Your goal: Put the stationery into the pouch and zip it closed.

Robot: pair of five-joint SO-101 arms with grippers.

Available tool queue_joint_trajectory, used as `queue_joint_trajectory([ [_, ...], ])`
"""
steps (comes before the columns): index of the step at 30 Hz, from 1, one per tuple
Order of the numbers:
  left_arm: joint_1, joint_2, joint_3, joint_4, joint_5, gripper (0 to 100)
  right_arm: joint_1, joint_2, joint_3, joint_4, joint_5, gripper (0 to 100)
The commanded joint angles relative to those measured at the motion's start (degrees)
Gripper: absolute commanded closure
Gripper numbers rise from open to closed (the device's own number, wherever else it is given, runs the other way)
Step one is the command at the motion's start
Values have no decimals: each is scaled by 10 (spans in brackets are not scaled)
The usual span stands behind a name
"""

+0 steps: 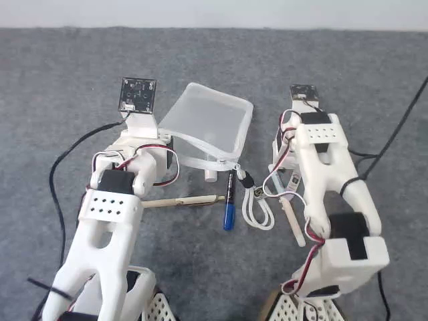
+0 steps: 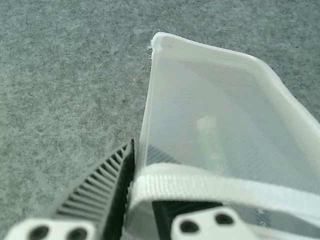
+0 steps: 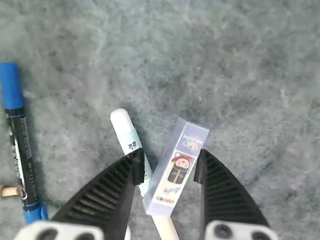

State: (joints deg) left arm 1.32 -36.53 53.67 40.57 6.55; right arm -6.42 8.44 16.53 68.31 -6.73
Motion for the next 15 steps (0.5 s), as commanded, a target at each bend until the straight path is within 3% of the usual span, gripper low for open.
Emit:
queue_joint_trajectory([
  [1, -4, -4, -23, -14, 4, 988, 15, 4, -39, -2, -8, 849],
  [15, -4, -1, -23, -14, 4, 988, 17, 71, -82, 20, -7, 851],
])
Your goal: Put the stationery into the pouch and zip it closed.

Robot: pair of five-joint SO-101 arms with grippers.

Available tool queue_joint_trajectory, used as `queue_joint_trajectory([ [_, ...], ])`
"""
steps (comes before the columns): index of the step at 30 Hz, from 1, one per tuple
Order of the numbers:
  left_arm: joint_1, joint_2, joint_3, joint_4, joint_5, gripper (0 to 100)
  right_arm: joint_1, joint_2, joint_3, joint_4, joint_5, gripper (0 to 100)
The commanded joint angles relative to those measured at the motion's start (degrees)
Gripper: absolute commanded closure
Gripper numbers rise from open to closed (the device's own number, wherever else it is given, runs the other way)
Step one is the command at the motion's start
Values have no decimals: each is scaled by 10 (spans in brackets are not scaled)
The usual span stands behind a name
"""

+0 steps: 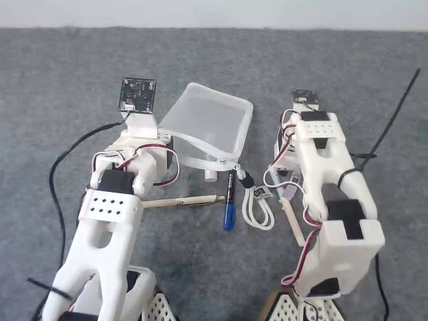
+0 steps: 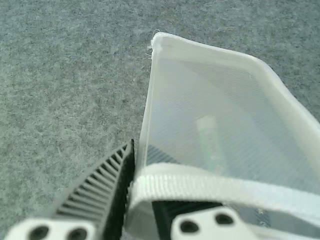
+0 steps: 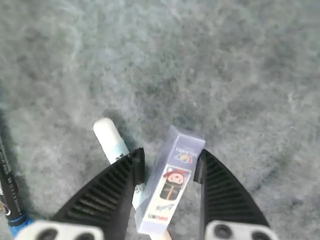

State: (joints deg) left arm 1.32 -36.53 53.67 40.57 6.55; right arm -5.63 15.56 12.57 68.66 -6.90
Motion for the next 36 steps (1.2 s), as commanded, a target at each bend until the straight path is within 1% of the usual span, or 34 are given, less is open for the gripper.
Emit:
queue_joint_trajectory([
  [1, -4, -1, -23, -14, 4, 988, 9, 8, -51, 23, -5, 851],
  [5, -4, -1, -22, -14, 3, 988, 7, 57, -94, 54, -5, 853],
  [8, -4, -1, -22, -14, 3, 988, 7, 85, -135, 83, -5, 913],
  [12, -4, -1, -22, -13, 3, 988, 8, 90, -146, 86, -3, 994],
  [20, -4, -1, -22, -13, 2, 988, 4, 24, -104, 83, -2, 991],
  [25, -4, -1, -22, -13, 2, 988, 4, -46, -41, 41, 0, 991],
  [27, -4, -1, -22, -12, 2, 988, 3, -76, -11, 21, 15, 991],
  [31, -5, -1, -23, -11, 2, 988, 3, -132, 41, -22, 22, 991],
  [34, -5, -5, -49, 24, 2, 988, 4, -157, 69, -51, 23, 991],
  [36, -5, 0, -87, 68, 2, 988, 4, -160, 81, -62, 24, 991],
])
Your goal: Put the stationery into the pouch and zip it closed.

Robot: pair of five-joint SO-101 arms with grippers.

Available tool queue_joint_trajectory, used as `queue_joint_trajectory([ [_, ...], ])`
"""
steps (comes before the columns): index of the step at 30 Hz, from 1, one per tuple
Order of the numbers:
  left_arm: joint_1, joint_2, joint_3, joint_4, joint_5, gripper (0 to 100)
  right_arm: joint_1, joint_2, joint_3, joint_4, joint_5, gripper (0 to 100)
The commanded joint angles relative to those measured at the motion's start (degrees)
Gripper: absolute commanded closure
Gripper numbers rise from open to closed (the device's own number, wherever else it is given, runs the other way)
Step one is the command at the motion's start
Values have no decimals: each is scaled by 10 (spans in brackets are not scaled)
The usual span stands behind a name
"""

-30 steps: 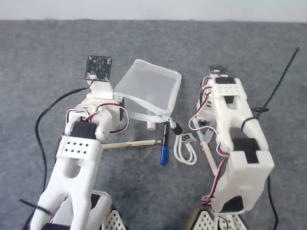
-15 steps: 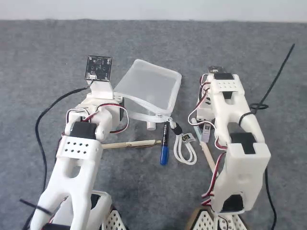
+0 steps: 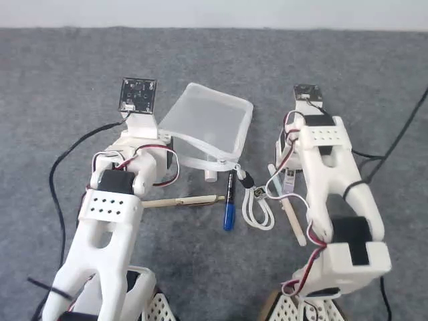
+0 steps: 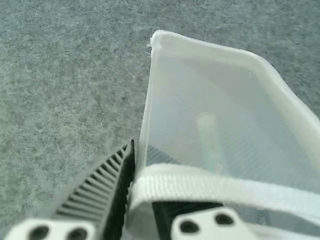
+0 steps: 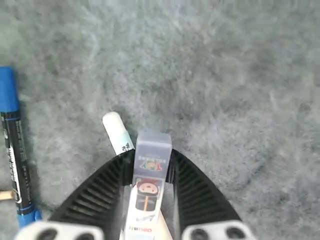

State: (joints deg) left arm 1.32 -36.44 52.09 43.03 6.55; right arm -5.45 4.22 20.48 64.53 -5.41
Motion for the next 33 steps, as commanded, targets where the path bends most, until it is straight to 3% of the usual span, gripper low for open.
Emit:
queue_joint_trajectory([
  [1, -5, -1, -88, 66, 2, 988, 2, -46, 4, -23, 9, 991],
  [13, -5, 0, -364, 341, -23, 988, 2, -31, 3, -28, 9, 991],
  [23, -7, 3, -429, 426, -18, 987, 1, -35, 4, -28, 6, 991],
  [33, -87, 269, -724, 569, 21, 988, -15, -36, 2, -28, 4, 991],
])
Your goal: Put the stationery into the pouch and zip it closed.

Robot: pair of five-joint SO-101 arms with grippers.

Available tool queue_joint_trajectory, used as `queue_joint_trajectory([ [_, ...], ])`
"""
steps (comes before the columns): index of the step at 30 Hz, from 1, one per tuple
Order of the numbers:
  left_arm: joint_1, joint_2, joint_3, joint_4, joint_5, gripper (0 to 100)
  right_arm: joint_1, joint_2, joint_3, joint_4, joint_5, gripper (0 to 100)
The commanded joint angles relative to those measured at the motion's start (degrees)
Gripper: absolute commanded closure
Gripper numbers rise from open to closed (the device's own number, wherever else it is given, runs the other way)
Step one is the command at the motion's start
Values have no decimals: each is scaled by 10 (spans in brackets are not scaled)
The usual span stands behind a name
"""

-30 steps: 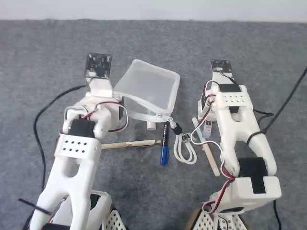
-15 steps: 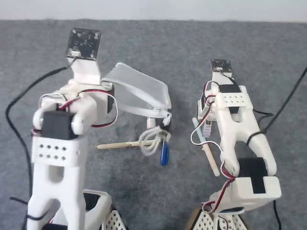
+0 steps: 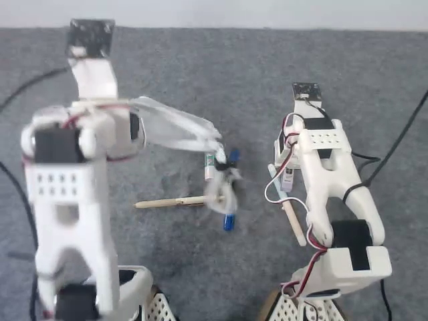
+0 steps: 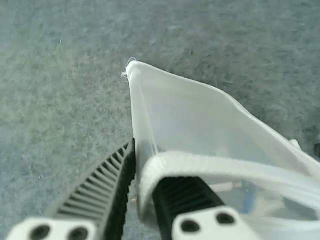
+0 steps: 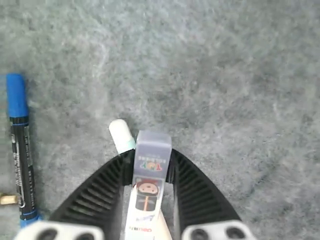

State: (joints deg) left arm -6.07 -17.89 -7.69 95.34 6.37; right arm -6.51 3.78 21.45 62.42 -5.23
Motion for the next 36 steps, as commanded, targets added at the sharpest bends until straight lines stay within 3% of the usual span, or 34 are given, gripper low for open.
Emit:
queue_joint_trajectory([
  [1, -16, 111, -159, 55, 32, 989, -4, -31, -9, -7, 2, 991],
  [10, -37, 156, -204, 53, 112, 987, -4, -40, -83, 70, -84, 991],
  [14, -36, 160, -201, 51, 171, 987, -15, -116, -118, 143, -85, 991],
  [19, -35, 160, -201, 51, 222, 987, -51, -247, -109, 150, -87, 991],
  [26, -36, 159, -173, 50, 265, 989, -127, -413, -69, 63, -84, 991],
  [36, -39, 159, -163, 50, 277, 990, -211, -567, 72, -245, -83, 992],
])
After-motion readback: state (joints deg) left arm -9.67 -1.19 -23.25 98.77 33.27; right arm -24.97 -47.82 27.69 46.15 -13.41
